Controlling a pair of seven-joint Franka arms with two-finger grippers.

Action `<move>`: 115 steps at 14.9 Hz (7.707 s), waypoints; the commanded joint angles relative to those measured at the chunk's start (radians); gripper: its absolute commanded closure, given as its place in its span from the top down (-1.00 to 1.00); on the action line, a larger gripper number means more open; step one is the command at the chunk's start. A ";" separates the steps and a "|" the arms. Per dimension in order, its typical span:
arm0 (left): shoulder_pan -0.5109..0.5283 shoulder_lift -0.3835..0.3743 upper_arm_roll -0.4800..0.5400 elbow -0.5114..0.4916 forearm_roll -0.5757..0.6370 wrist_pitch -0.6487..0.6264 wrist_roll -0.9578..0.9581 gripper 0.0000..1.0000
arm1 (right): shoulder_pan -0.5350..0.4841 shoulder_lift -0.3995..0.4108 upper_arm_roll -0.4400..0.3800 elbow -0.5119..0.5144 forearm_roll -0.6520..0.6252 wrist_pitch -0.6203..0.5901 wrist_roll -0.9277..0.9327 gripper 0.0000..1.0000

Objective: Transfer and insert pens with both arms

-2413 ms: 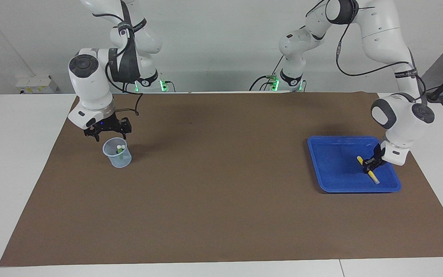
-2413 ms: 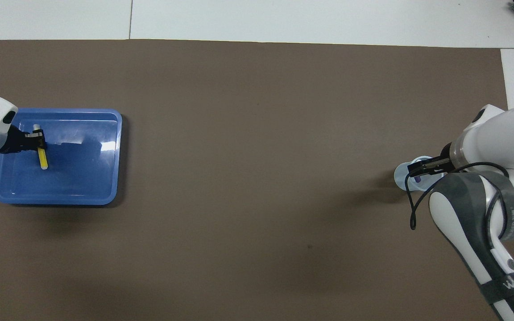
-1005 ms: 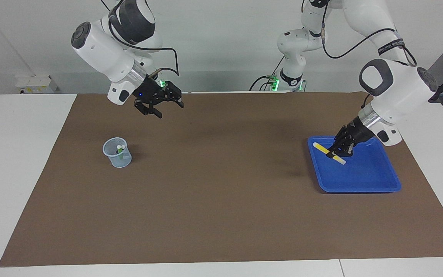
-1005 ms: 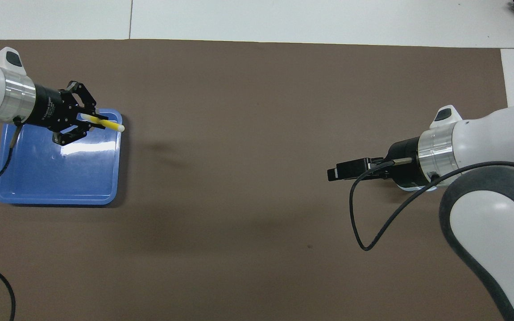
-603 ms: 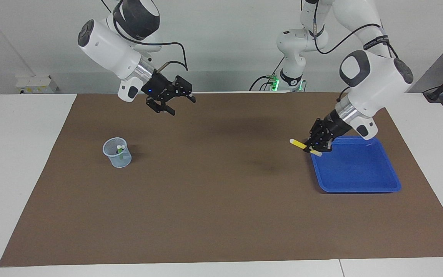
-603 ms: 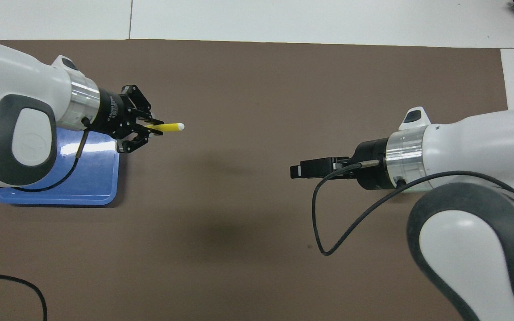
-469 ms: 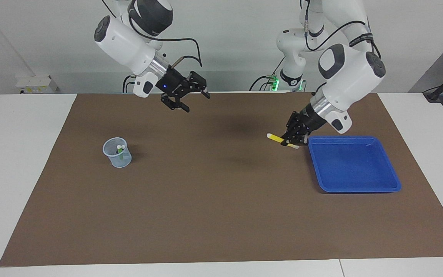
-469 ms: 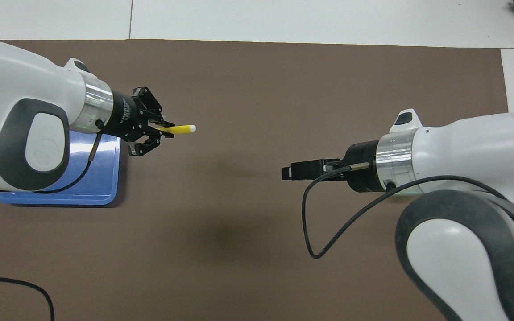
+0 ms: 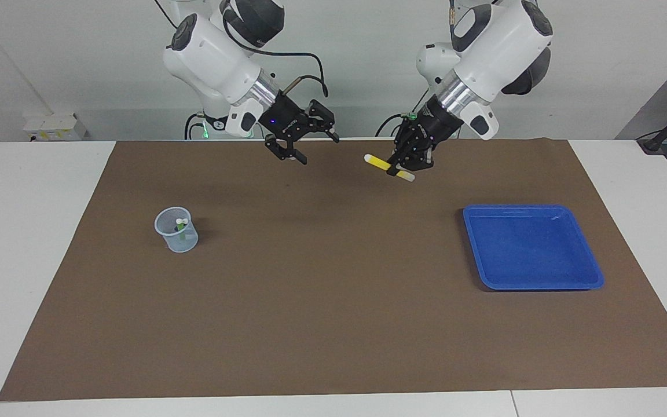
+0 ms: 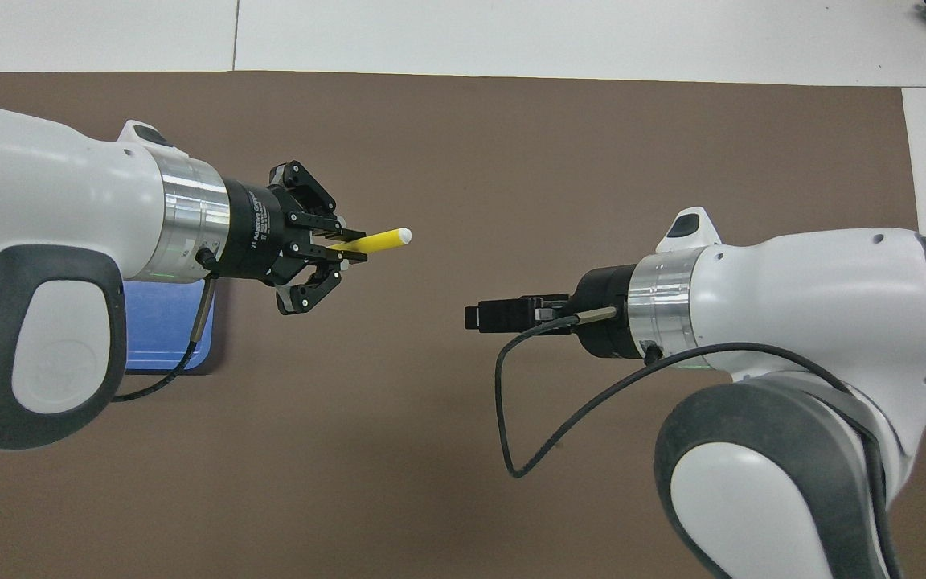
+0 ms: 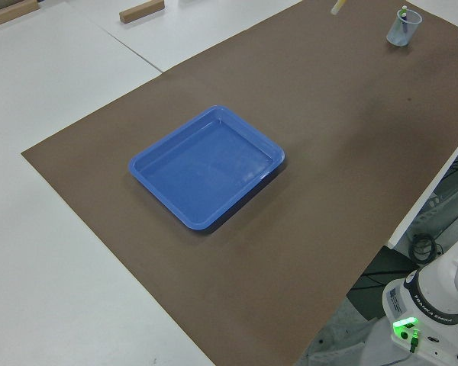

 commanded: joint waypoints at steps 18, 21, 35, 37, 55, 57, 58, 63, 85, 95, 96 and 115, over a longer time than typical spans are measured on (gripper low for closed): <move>-0.200 -0.048 0.007 -0.100 -0.011 0.117 -0.119 -1.00 | -0.002 0.015 0.015 0.037 0.035 0.018 0.026 -0.25; -0.200 -0.048 0.007 -0.102 -0.008 0.115 -0.115 -1.00 | -0.002 0.015 0.015 0.037 0.034 0.018 0.026 -0.56; -0.174 -0.071 0.018 -0.131 -0.005 0.106 -0.075 1.00 | -0.011 0.015 0.015 0.035 -0.084 -0.031 0.030 -1.00; -0.123 -0.077 0.018 -0.131 -0.005 0.088 -0.075 1.00 | -0.019 0.017 0.013 0.037 -0.145 -0.054 0.033 -1.00; 0.488 -0.117 0.019 -0.172 0.263 -0.096 0.929 1.00 | -0.322 -0.001 0.004 0.001 -0.847 -0.209 -0.140 -1.00; 0.488 -0.117 0.020 -0.166 0.348 -0.132 1.009 1.00 | -0.356 -0.008 0.004 -0.012 -0.859 -0.221 -0.173 -1.00; 0.488 -0.117 0.020 -0.164 0.393 -0.158 1.051 1.00 | -0.368 -0.012 0.004 -0.012 -0.861 -0.237 -0.184 -1.00; 0.509 -0.123 0.044 -0.174 0.449 -0.195 1.550 1.00 | -0.431 -0.052 0.004 -0.083 -0.870 -0.258 -0.238 -1.00; 0.081 0.026 0.343 -0.014 0.489 -0.291 1.829 1.00 | -0.442 -0.005 0.003 -0.178 -0.871 -0.096 -0.232 -1.00; 0.075 -0.020 0.345 -0.055 0.491 -0.270 1.844 1.00 | -0.457 0.043 0.004 -0.240 -0.871 0.032 -0.188 -1.00; 0.075 -0.020 0.345 -0.060 0.491 -0.262 1.849 1.00 | -0.457 0.044 0.004 -0.240 -0.871 0.032 -0.169 -0.35; 0.083 -0.028 0.345 -0.066 0.491 -0.247 1.850 1.00 | -0.454 0.066 0.007 -0.074 -0.871 -0.083 -0.171 1.00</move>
